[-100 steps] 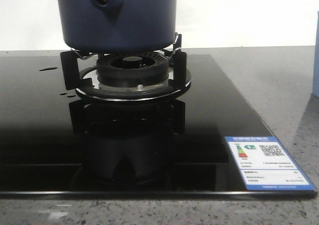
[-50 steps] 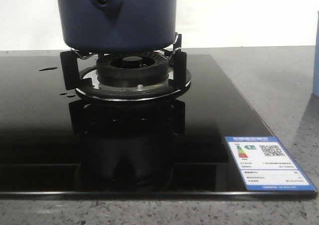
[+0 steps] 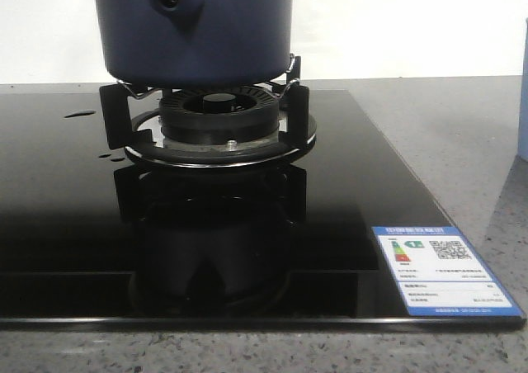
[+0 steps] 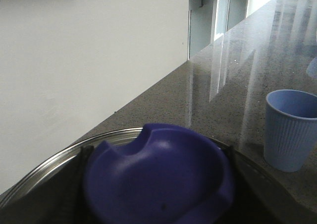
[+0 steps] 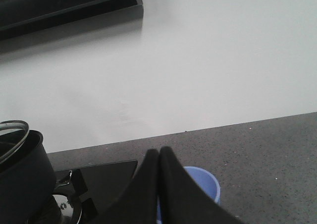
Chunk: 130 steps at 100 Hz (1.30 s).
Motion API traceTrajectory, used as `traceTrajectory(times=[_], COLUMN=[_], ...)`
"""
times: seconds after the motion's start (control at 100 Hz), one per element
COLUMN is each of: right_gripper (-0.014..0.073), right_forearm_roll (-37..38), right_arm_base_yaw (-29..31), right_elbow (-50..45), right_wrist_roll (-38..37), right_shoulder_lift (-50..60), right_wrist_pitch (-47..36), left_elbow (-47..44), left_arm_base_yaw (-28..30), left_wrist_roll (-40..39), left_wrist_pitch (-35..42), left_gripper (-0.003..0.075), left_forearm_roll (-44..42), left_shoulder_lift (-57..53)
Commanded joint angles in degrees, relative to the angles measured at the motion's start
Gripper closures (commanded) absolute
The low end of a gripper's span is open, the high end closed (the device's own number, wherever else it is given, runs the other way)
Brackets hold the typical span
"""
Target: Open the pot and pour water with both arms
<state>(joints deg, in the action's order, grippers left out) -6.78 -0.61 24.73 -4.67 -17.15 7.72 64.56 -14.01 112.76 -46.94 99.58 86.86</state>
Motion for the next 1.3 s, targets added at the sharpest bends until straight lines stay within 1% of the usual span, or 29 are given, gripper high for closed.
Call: traceTrajectory(times=[0.0, 0.16, 0.57, 0.96, 1.07, 1.22, 1.29], right_gripper=[0.0664, 0.0664, 0.0664, 0.0664, 0.0664, 0.0664, 0.0664], right_forearm_roll=[0.0, 0.0, -0.1, -0.4, -0.4, -0.4, -0.4], right_arm_base_yaw=[0.3, 0.3, 0.3, 0.3, 0.3, 0.3, 0.3], right_elbow=[2.1, 2.1, 2.1, 2.1, 2.1, 2.1, 2.1], right_wrist_roll=[0.1, 0.1, 0.1, 0.1, 0.1, 0.1, 0.1], right_shoulder_lift=[-0.4, -0.4, -0.4, -0.4, -0.4, -0.4, -0.4], right_wrist_pitch=[-3.9, -3.9, -3.0, -2.5, -2.5, -2.3, -2.3], left_elbow=[2.2, 2.2, 2.8, 4.1, 4.1, 4.1, 4.1], left_arm_base_yaw=[-0.8, -1.0, -2.4, -2.4, -2.4, -2.4, -2.4], left_wrist_roll=[0.0, 0.0, 0.0, -1.4, -2.7, -5.1, -5.1], left_wrist_pitch=[-1.1, 0.7, 1.0, 2.2, 2.0, 1.9, 1.9], left_gripper=[0.0471, 0.0471, 0.0471, 0.0471, 0.0471, 0.0471, 0.0471], left_forearm_roll=[5.1, 5.4, 5.6, 5.2, 3.9, -1.0, -2.3], left_shoulder_lift=[-2.1, -2.1, -2.1, -0.4, 0.4, 0.6, 0.6])
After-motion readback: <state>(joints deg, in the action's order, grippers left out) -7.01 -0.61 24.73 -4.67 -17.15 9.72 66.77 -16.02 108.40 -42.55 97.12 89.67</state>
